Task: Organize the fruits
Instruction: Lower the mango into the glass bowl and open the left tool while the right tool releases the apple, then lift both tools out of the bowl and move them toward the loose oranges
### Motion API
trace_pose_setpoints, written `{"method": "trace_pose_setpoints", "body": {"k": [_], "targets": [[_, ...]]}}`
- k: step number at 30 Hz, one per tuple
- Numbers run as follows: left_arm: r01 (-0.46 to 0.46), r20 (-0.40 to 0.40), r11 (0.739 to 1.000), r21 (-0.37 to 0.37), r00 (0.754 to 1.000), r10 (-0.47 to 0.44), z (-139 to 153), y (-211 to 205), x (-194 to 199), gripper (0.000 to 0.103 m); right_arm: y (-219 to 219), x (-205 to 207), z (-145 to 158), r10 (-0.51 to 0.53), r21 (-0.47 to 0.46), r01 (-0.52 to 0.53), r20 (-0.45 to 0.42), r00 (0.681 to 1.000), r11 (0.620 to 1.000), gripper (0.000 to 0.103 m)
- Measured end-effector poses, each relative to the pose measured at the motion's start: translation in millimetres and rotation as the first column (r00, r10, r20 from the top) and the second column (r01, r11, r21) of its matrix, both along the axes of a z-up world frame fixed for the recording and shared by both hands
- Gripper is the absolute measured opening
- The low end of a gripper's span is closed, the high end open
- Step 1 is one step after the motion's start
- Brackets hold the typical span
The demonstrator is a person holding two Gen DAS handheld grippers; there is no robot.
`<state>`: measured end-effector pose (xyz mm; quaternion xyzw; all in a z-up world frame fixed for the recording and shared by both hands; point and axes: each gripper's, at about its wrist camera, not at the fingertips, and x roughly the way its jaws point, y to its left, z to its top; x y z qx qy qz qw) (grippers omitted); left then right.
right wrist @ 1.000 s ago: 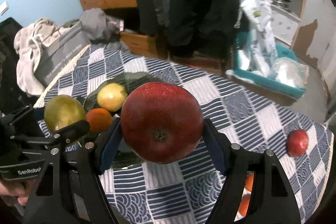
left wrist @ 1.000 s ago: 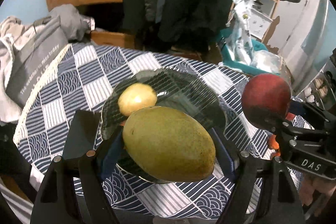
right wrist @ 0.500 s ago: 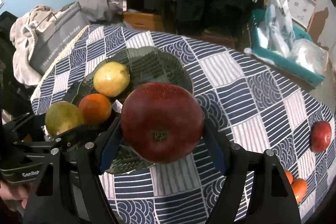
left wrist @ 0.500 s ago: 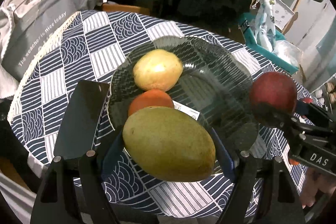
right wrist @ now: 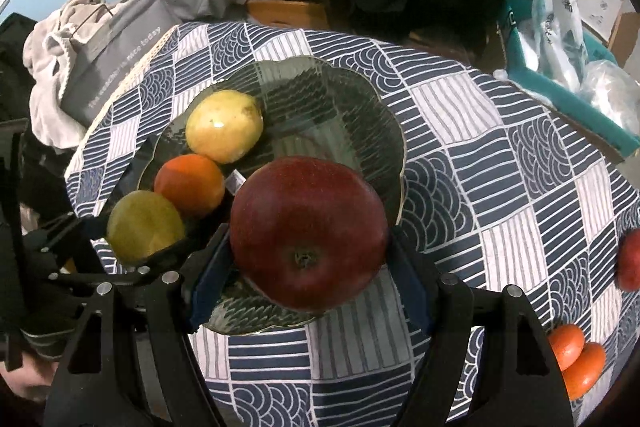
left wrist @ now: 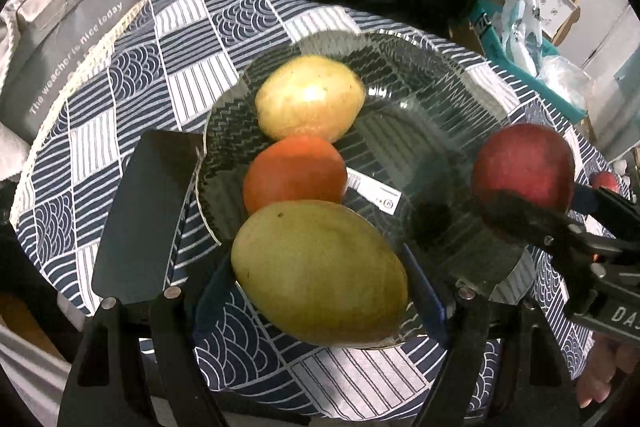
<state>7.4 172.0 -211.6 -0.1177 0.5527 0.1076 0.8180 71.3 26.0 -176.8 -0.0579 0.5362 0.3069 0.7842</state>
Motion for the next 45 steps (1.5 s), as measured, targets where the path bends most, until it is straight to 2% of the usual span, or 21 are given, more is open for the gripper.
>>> {"method": "trace_pose_setpoints", "body": {"k": [6, 9, 19, 26, 33, 40, 45], "targets": [[0.013, 0.026, 1.000, 0.019, 1.000, -0.013, 4.8, -2.0, 0.7, 0.082, 0.5, 2.8, -2.7, -0.005, 0.016, 0.005, -0.038, 0.999, 1.000, 0.077], [0.031, 0.015, 1.000, -0.002, 0.999, -0.031, 3.0, -4.8, 1.6, 0.085, -1.2, 3.6, -2.8, -0.012, 0.040, 0.014, -0.055, 0.998, 0.999, 0.077], [0.028, 0.025, 1.000, 0.014, 0.999, -0.029, 7.7, -7.5, 1.0, 0.086, -11.4, 7.5, 2.3, -0.036, 0.047, 0.038, -0.053, 0.998, 0.998, 0.077], [0.027, 0.055, 0.998, 0.048, 0.998, -0.030, 20.1, -13.1, 2.0, 0.086, -13.6, 1.0, 21.6, -0.039, 0.022, 0.038, 0.036, 0.999, 0.999, 0.077], [0.057, 0.102, 0.996, 0.071, 0.993, -0.064, 40.6, -27.3, 1.6, 0.086, -31.4, -1.1, 46.8, -0.084, -0.018, 0.087, 0.137, 0.987, 0.996, 0.077], [0.084, 0.164, 0.994, 0.068, 0.982, -0.094, 65.9, -44.6, 0.1, 0.086, -65.5, -1.8, 73.2, -0.163, -0.001, 0.166, 0.187, 0.969, 0.986, 0.077], [0.097, 0.217, 0.992, 0.081, 0.970, -0.113, 85.9, -56.1, -2.9, 0.086, -91.7, -8.1, 97.3, -0.225, 0.027, 0.225, 0.240, 0.944, 0.974, 0.077]]}}
